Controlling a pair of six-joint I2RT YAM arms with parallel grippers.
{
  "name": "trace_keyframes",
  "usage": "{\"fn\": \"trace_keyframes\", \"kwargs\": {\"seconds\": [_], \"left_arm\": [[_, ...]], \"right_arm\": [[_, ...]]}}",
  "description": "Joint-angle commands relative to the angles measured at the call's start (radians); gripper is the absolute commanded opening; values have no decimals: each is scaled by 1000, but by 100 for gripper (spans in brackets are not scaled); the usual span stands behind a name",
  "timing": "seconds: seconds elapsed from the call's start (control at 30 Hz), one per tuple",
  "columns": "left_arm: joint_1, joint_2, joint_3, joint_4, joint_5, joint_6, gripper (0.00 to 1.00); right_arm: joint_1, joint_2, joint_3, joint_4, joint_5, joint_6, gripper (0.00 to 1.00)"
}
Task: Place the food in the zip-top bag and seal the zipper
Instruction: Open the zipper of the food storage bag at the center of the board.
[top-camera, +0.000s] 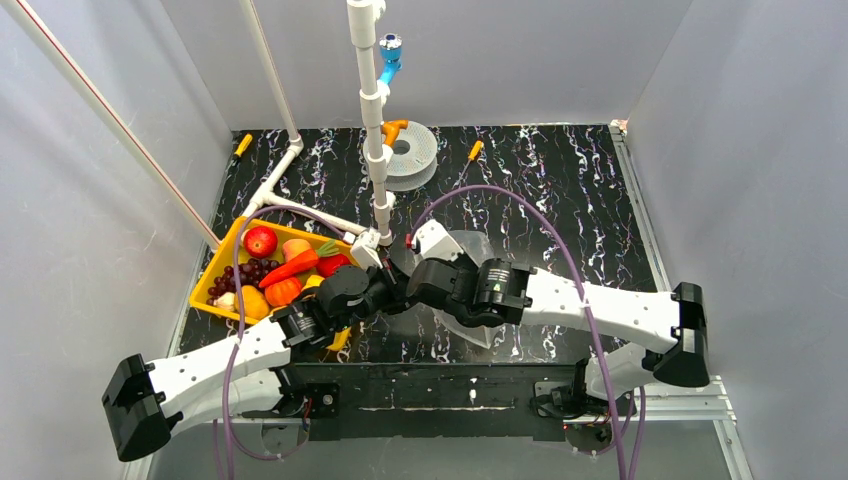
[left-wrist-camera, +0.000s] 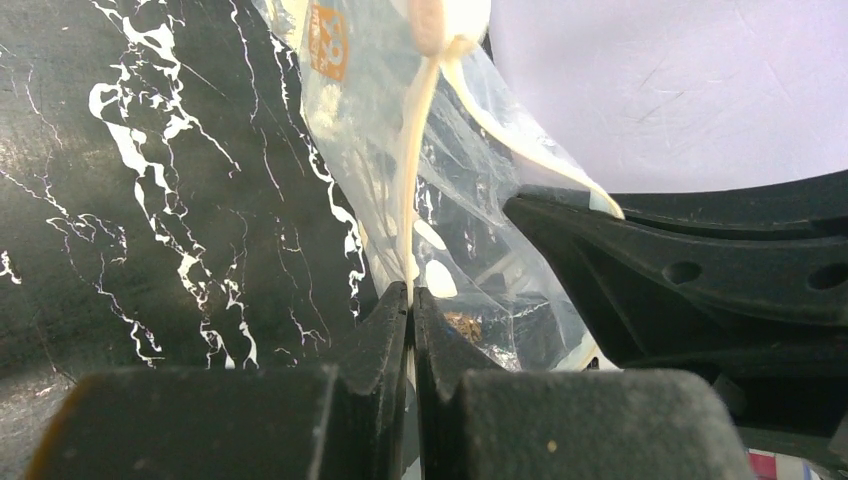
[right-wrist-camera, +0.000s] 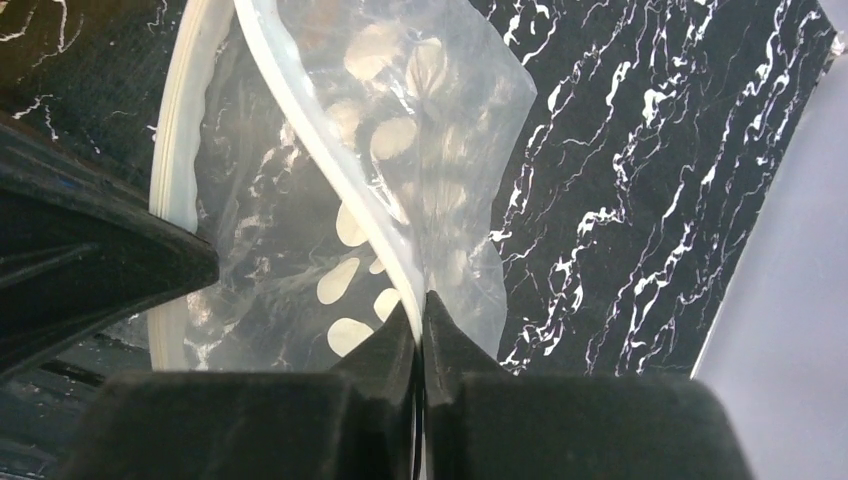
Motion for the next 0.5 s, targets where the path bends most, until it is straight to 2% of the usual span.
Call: {"fn": "trace_keyframes", "kwargs": {"seconds": [0.0, 0.2, 0.47], "left_arm": [[-5, -20, 31, -18, -24, 22, 0], [-4, -20, 36, -35, -4, 20, 0], [-4, -36, 31, -52, 25, 36, 0]], "right_arm": [[-1, -74, -41, 96, 16, -4, 1], [-2, -49, -28, 64, 88, 16, 1], [-3, -133, -108, 186, 69, -10, 1]]}}
